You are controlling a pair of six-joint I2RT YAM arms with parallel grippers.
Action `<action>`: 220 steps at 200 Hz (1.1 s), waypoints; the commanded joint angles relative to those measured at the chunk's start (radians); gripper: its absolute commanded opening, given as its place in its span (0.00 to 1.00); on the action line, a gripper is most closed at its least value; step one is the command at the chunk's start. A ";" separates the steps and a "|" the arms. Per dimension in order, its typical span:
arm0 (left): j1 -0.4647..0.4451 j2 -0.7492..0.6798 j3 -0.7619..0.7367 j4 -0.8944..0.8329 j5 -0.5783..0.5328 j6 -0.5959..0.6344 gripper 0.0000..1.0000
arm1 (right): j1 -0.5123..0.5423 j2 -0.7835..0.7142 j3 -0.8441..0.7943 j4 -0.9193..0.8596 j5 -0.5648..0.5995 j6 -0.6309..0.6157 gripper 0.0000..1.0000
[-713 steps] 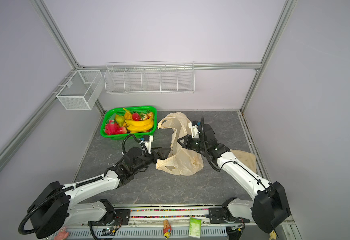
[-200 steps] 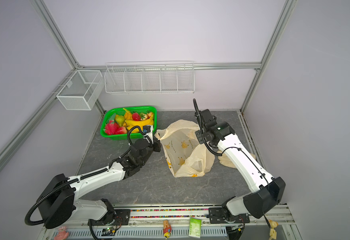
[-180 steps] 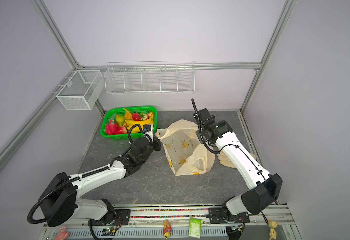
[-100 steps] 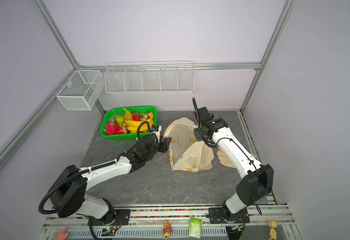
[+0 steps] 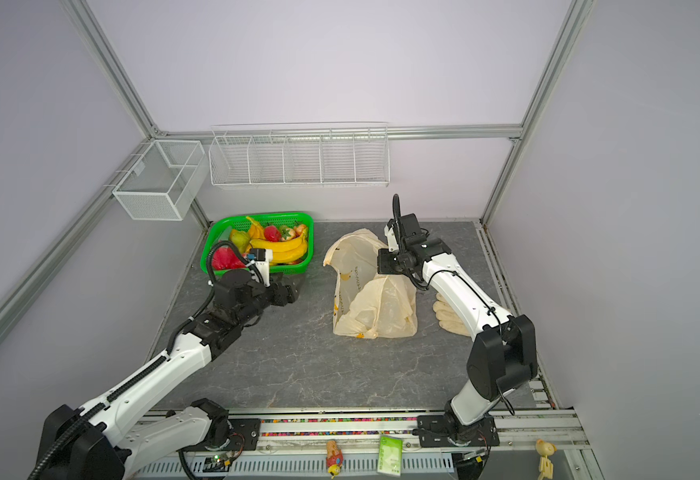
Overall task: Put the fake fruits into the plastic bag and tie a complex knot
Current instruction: 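Release the bag with the left gripper while the right gripper holds it open, then move the left gripper over the green basket and grasp a red-yellow apple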
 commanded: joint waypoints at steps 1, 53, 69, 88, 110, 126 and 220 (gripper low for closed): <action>0.076 0.033 0.074 -0.083 -0.091 -0.057 0.84 | -0.004 0.000 -0.017 0.035 -0.048 0.003 0.06; 0.199 0.323 0.317 -0.222 -0.230 0.109 0.82 | -0.007 -0.014 -0.029 0.034 -0.054 -0.061 0.06; 0.229 0.385 0.375 -0.267 -0.256 0.164 0.82 | -0.009 -0.020 -0.041 0.050 -0.061 -0.069 0.06; 0.290 0.438 0.432 -0.337 -0.274 0.177 0.80 | -0.016 -0.021 -0.048 0.059 -0.077 -0.075 0.06; 0.362 0.456 0.438 -0.348 -0.329 0.158 0.80 | -0.022 -0.024 -0.054 0.060 -0.083 -0.084 0.06; 0.436 0.477 0.440 -0.344 -0.296 0.105 0.79 | -0.026 -0.024 -0.065 0.073 -0.091 -0.087 0.06; 0.512 0.646 0.616 -0.447 -0.194 0.088 0.83 | -0.030 -0.013 -0.073 0.081 -0.123 -0.092 0.06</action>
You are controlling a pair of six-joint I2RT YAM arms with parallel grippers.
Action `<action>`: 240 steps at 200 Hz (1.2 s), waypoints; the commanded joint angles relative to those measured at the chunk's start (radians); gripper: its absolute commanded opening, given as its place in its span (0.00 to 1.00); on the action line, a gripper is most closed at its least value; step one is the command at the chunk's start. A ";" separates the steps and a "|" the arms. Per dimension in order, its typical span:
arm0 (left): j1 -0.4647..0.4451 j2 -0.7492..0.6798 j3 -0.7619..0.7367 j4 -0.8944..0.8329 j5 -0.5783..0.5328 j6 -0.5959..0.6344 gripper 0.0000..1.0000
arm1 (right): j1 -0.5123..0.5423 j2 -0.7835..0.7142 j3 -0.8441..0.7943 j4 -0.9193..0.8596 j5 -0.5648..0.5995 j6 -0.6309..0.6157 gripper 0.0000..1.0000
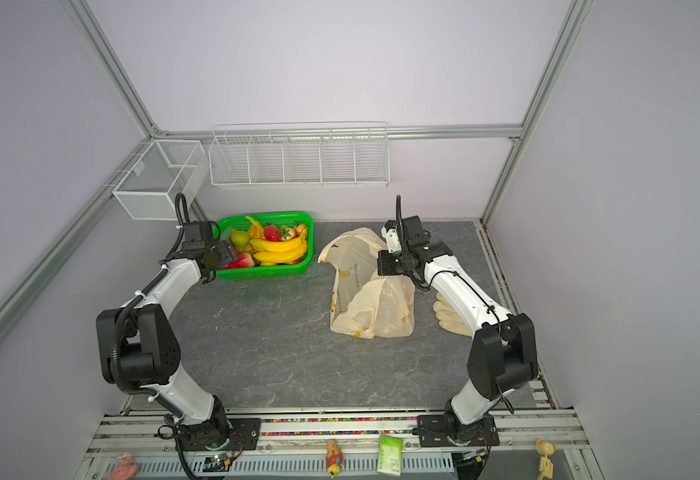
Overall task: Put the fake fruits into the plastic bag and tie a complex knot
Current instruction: 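Move the left gripper over the green basket and grasp a red-yellow apple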
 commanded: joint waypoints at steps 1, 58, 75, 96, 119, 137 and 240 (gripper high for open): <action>-0.009 -0.006 0.040 -0.052 0.067 0.011 0.83 | -0.003 -0.011 -0.021 0.015 -0.013 -0.020 0.06; -0.115 -0.028 0.031 0.071 0.262 0.163 0.82 | -0.005 -0.001 -0.020 0.018 -0.017 -0.026 0.06; -0.139 0.013 0.066 0.086 0.288 0.144 0.82 | -0.005 -0.003 -0.019 0.018 -0.019 -0.028 0.06; -0.162 0.079 0.126 0.092 0.265 0.107 0.82 | -0.006 -0.004 -0.019 0.015 -0.019 -0.029 0.06; -0.168 0.156 0.198 0.092 0.286 0.075 0.82 | -0.005 -0.009 -0.023 0.013 -0.015 -0.033 0.06; -0.174 0.209 0.250 0.090 0.318 0.069 0.81 | -0.004 -0.008 -0.021 0.011 -0.015 -0.034 0.06; -0.184 0.416 0.448 0.051 0.331 0.059 0.73 | -0.006 0.003 -0.020 0.006 -0.024 -0.039 0.06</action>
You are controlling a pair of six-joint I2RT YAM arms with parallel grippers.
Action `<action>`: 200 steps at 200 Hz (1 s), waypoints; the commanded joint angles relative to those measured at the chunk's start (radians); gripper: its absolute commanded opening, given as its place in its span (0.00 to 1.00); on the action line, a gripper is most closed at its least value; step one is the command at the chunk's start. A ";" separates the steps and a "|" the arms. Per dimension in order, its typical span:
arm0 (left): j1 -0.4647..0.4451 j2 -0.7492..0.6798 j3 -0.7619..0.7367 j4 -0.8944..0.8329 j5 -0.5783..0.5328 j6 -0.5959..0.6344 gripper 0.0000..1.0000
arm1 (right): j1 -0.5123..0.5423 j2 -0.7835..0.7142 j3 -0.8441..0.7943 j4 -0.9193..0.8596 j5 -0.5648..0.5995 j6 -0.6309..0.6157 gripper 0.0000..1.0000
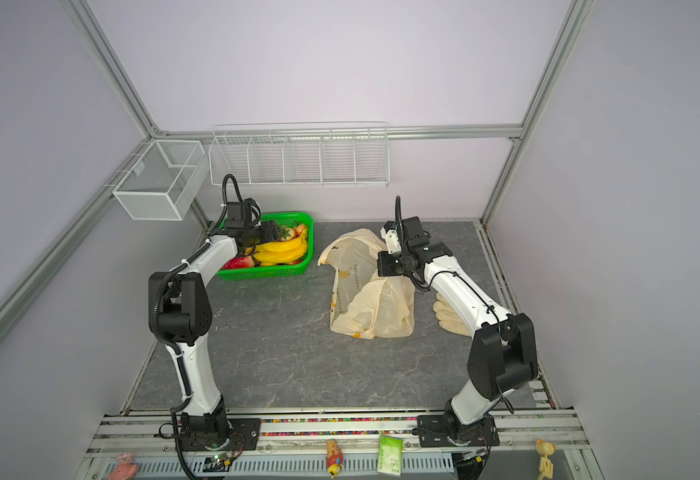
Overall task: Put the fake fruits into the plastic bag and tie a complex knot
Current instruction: 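Move the left gripper over the green basket and grasp a red-yellow apple, then carry the apple with the left gripper into the open bag and release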
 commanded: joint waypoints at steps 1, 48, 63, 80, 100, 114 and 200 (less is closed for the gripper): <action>-0.002 0.040 0.051 -0.028 0.014 -0.009 0.73 | -0.006 0.003 -0.012 0.000 -0.020 -0.017 0.06; -0.005 0.085 0.104 -0.046 0.025 -0.003 0.63 | -0.005 0.007 -0.015 -0.003 -0.019 -0.020 0.06; -0.007 0.085 0.111 -0.048 0.026 -0.004 0.58 | -0.005 0.006 -0.018 -0.004 -0.014 -0.019 0.06; -0.007 0.074 0.112 -0.047 0.025 -0.004 0.52 | -0.005 0.006 -0.019 -0.006 -0.015 -0.019 0.06; -0.008 0.050 0.107 -0.051 0.022 -0.002 0.46 | -0.005 0.001 -0.020 -0.010 -0.011 -0.020 0.06; -0.008 0.008 0.078 -0.039 0.016 -0.006 0.45 | -0.004 -0.007 -0.021 -0.011 -0.004 -0.020 0.06; -0.110 -0.588 -0.631 0.266 -0.015 -0.165 0.42 | -0.010 -0.024 -0.016 -0.016 0.009 0.007 0.06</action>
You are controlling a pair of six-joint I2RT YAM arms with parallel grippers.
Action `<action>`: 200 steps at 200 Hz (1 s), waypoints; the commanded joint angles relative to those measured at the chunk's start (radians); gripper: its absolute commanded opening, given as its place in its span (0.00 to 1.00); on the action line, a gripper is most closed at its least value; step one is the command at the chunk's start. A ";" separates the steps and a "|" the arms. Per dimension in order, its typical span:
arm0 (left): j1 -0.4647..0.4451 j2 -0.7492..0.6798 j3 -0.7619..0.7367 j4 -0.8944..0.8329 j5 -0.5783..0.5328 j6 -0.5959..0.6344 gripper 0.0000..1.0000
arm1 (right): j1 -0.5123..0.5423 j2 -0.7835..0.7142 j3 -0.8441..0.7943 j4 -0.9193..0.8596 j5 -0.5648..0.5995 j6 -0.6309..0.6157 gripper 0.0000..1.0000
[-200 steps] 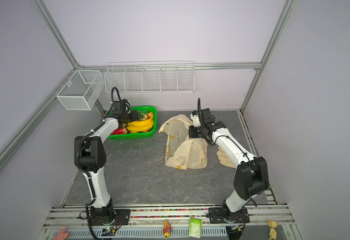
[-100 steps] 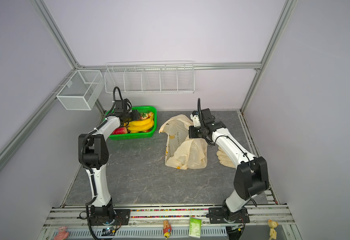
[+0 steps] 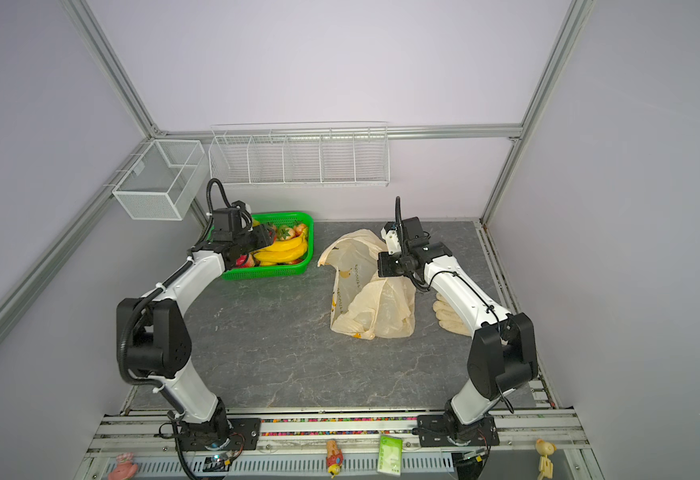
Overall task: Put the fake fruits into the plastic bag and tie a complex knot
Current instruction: 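Carry the apple with the left gripper into the open bag and release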
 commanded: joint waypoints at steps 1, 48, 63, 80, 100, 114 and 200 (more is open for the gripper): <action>-0.079 -0.165 -0.214 0.125 -0.014 -0.082 0.42 | -0.010 -0.024 -0.011 -0.011 -0.001 0.005 0.06; -0.359 -0.424 -0.568 0.198 -0.075 -0.114 0.42 | -0.027 -0.001 0.026 -0.039 -0.045 -0.002 0.06; -0.458 -0.441 -0.612 0.245 -0.089 -0.067 0.42 | -0.027 0.016 0.045 -0.058 -0.069 -0.008 0.06; -0.549 -0.394 -0.591 0.275 -0.081 0.003 0.42 | -0.029 0.030 0.065 -0.078 -0.094 -0.015 0.06; -0.613 -0.292 -0.501 0.279 -0.086 0.060 0.42 | -0.028 0.034 0.081 -0.105 -0.124 -0.028 0.07; -0.625 -0.230 -0.440 0.303 -0.097 0.062 0.42 | -0.026 0.025 0.078 -0.115 -0.130 -0.040 0.07; -0.646 0.210 -0.193 0.569 -0.151 0.031 0.49 | -0.020 -0.028 -0.015 0.028 -0.297 0.055 0.06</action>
